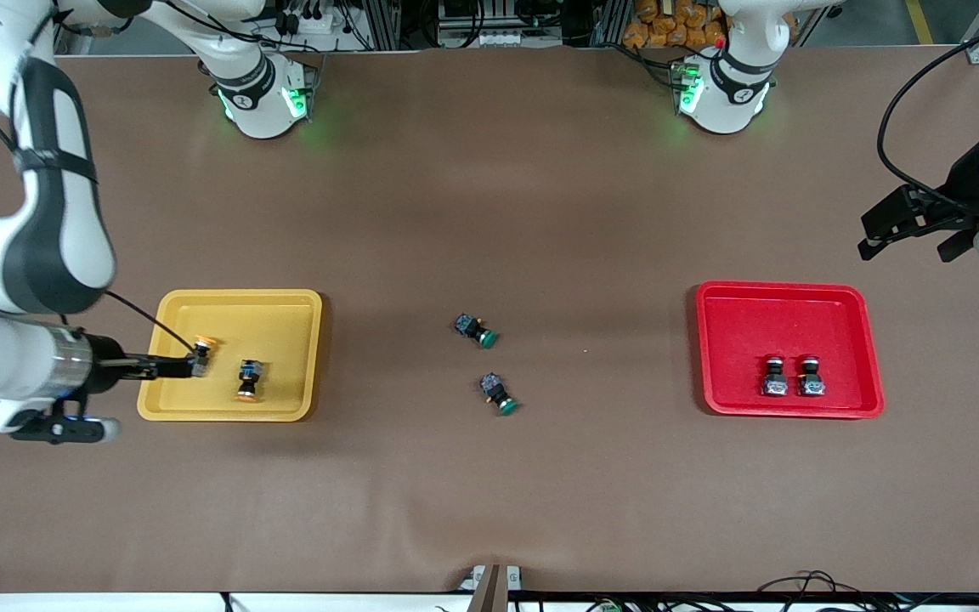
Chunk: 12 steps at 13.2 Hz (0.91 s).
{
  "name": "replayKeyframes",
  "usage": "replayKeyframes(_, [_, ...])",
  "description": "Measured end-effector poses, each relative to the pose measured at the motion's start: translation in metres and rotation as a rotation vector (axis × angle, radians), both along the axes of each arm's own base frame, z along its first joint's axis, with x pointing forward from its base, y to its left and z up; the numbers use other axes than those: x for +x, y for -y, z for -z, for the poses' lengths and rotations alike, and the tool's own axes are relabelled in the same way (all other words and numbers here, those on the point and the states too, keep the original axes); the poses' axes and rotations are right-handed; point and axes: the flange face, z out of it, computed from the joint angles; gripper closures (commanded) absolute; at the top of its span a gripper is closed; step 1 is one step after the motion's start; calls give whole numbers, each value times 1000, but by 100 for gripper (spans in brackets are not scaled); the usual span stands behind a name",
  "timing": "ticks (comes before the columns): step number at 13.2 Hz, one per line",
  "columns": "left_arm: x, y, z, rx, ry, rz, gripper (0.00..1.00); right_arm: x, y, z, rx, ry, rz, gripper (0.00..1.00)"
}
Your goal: Place red and yellow buttons in trays
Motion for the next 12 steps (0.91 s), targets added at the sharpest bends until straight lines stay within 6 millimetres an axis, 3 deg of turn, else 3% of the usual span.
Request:
replayKeyframes(4, [0, 0, 0, 0, 1, 0, 0, -14, 9, -60, -83, 24, -13, 0])
replayKeyframes(9, [0, 0, 0, 0, 1, 1, 0, -60, 11, -168, -109, 122, -119, 0])
replayKeyframes(12, [0, 0, 0, 0, 1, 1, 0, -83, 15, -195, -114, 115, -108, 0])
